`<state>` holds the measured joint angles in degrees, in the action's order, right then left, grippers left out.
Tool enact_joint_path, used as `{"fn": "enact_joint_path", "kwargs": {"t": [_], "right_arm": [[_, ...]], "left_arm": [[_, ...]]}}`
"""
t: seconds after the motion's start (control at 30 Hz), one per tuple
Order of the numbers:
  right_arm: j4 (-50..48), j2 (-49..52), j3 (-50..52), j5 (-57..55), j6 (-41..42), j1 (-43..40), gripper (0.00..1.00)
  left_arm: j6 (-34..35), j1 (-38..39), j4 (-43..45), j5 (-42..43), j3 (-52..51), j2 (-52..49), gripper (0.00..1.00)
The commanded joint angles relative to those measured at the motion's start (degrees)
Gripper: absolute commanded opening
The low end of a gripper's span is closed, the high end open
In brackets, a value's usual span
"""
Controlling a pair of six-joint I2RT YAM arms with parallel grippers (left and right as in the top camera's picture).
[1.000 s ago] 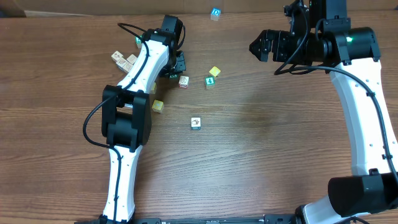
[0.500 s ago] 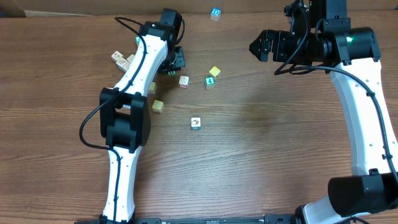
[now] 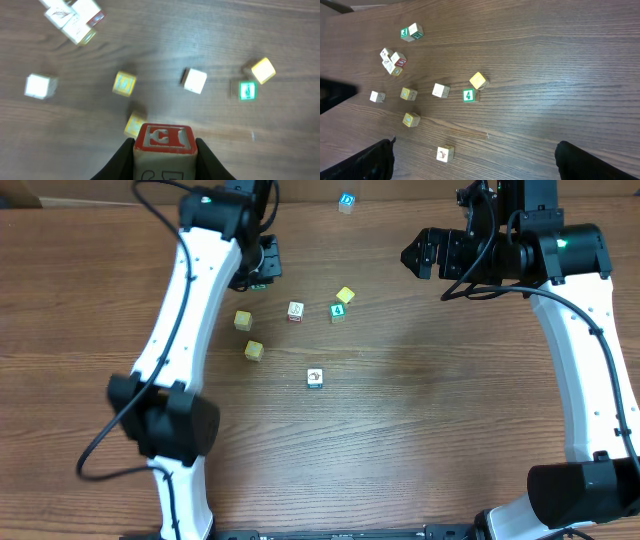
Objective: Form a tower
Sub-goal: 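Lift the red-lettered block with the left gripper, then carry the red-lettered block over the yellow block at center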
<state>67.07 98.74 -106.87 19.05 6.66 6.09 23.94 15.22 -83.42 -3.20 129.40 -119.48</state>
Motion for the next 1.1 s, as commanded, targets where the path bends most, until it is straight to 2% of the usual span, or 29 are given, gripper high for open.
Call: {"fn": "enact_joint_path", "kwargs": {"t": [0.0,0.33,0.37,0.43,0.8,1.07], "right_arm": [[-0.2,-0.6,-0.7,-0.4,0.0,0.4,1.0],[-0.2,-0.6,-0.7,-0.4,0.0,0.4,1.0],[-0.2,-0.6,-0.7,-0.4,0.0,0.4,1.0],[-0.2,-0.6,-0.7,-0.4,0.0,0.4,1.0],[-0.2,-0.6,-0.7,-0.4,0.0,0.4,1.0],[-0.2,-0.6,-0.7,-0.4,0.0,0.4,1.0]], "left_arm": [[-0.7,-0.2,-2.5,0.3,1.3,4.7,0.19],[-0.6,0.3,-12.7,0.3,1.3,9.7,0.18],[-0.3,0.6,-13.4,0.3,1.2,9.7,0.15],[-0.2,1.0,-13.4,1.4,0.4,9.9,0.11],[1.9,8.0,-13.3,2.6,-5.4,9.9,0.12],[5.1,14.3,-9.7,2.6,-11.2,9.9,0.12]]}}
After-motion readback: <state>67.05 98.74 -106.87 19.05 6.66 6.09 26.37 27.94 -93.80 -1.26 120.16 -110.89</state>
